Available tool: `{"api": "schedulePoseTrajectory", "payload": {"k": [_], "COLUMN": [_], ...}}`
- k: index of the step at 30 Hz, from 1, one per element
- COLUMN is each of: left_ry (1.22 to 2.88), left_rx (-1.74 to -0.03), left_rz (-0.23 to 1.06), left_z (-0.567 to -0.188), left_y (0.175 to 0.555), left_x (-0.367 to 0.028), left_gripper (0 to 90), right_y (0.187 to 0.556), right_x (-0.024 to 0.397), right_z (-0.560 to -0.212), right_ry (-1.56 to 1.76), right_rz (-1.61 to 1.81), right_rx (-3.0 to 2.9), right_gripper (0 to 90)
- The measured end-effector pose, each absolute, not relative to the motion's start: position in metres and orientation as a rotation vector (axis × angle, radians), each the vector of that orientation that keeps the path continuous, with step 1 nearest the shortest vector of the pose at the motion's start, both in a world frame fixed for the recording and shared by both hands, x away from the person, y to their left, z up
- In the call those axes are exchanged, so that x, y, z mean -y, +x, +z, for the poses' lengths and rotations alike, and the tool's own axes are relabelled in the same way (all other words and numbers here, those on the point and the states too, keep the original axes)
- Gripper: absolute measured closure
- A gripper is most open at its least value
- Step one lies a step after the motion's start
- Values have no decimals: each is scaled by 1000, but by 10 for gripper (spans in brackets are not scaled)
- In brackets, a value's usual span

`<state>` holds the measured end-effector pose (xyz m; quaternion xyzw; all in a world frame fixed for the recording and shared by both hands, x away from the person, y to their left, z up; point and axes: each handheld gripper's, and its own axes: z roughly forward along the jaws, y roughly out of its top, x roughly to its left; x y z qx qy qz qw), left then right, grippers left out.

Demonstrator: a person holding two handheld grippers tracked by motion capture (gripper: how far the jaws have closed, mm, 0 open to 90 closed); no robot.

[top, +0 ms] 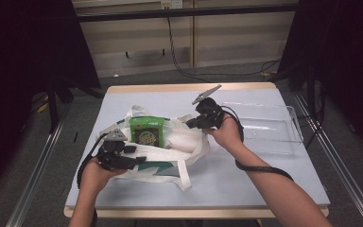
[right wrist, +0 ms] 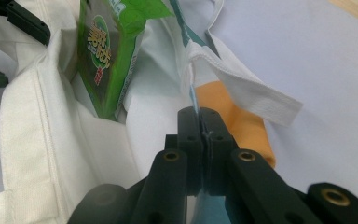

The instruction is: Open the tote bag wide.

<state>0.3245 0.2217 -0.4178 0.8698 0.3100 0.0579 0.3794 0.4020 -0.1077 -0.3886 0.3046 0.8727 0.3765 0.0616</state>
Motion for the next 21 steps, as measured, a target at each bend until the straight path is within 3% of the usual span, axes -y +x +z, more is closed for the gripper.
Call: {"api": "schedulePoseTrajectory", "payload": {"k": [4, 14, 21], "left_ry": [2235, 2153, 2175], "left_rx": [-785, -825, -798], "left_rz": [212, 289, 221], "left_z": [-420, -398, -417], "left_y": [326, 339, 348], "left_x": [-220, -229, -223], "left_gripper": [169, 191, 181], "right_y": [403, 403, 403], "right_x": [107, 106, 106], "right_z": [-389, -388, -388], "right_ry": [928, 930, 923], "right_rz": [1151, 1143, 1146], "right_rx": [-2640, -2653, -2654], "right_gripper": [875, 875, 875]}}
